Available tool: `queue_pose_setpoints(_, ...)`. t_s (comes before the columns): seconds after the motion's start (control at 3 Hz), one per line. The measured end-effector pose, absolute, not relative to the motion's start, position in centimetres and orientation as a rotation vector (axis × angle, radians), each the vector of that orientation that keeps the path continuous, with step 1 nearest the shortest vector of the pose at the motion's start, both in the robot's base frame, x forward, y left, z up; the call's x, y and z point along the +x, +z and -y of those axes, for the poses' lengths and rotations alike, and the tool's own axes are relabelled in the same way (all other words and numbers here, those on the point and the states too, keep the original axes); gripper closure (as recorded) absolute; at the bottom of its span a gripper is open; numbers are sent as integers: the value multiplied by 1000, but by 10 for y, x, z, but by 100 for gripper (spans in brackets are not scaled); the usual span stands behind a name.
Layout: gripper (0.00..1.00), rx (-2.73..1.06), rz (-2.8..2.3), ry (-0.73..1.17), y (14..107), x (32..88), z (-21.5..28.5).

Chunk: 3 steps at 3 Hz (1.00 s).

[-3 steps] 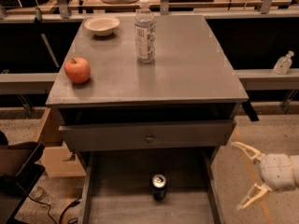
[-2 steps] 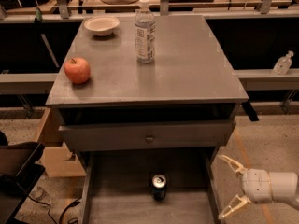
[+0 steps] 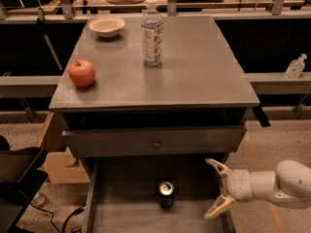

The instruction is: Pick pepsi can from middle drawer and place on counter

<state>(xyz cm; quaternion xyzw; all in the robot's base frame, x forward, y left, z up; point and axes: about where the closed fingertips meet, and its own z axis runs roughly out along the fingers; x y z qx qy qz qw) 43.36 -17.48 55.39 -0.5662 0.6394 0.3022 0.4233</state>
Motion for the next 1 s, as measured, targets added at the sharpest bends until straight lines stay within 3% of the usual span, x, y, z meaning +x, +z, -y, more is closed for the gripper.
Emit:
queue_pose_setpoints(0.67,0,-1420,-1458,880,482,471,76)
queue_pose_setpoints(1.0,0,-1433,-1441,900,461,474,56)
